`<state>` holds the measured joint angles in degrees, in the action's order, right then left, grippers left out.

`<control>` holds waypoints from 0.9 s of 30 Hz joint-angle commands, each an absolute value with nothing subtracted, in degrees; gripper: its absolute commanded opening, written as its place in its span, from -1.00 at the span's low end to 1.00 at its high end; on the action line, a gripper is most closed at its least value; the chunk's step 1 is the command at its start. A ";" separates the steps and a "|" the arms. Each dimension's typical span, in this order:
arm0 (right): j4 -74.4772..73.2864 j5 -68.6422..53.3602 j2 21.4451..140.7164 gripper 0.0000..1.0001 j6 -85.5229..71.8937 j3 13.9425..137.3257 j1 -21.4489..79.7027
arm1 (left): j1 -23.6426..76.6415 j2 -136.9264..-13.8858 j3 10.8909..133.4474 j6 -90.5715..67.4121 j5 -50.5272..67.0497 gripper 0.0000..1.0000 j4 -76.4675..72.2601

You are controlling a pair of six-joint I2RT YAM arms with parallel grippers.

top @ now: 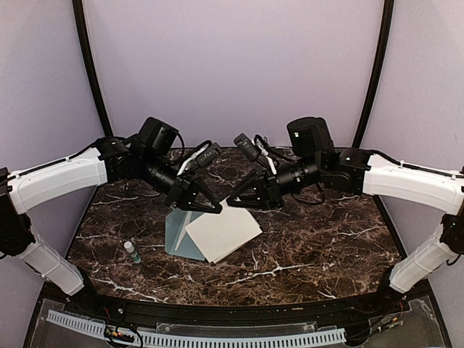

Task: Place the letter into the envelope and seal it
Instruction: Fold the letter.

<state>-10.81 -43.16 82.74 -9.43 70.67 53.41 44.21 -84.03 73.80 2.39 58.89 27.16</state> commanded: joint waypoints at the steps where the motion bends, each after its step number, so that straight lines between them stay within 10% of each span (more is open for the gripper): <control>1: -11.26 -44.39 83.27 -0.67 -8.83 72.33 53.87 | 44.40 -84.02 75.50 3.60 60.40 -1.00 29.20; 4: -11.84 -43.51 83.16 -0.99 -8.54 72.42 53.88 | 44.45 -83.84 75.67 3.46 59.97 -0.94 28.88; 10: -10.61 -40.71 81.49 -1.00 -8.83 71.35 53.83 | 44.45 -83.50 75.18 3.11 58.56 0.01 27.78; 21: -10.09 -37.74 79.18 -1.00 -9.91 69.06 53.00 | 44.46 -81.48 72.79 3.50 53.57 -0.99 28.14; 24: -10.19 -37.71 78.89 -1.00 -10.18 68.69 52.75 | 44.46 -81.05 72.29 3.50 52.64 -0.81 28.48; 25: -10.26 -37.66 78.76 -1.00 -10.27 68.65 52.67 | 44.42 -81.04 72.40 3.59 52.16 -0.39 28.92; 27: -10.45 -37.31 78.54 -1.00 -10.28 68.41 52.64 | 44.41 -80.66 72.39 3.95 50.49 -0.16 29.89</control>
<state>-11.84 -38.28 80.64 -9.63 69.12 53.08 44.49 -83.29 73.17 3.01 53.01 27.75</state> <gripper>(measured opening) 0.004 0.327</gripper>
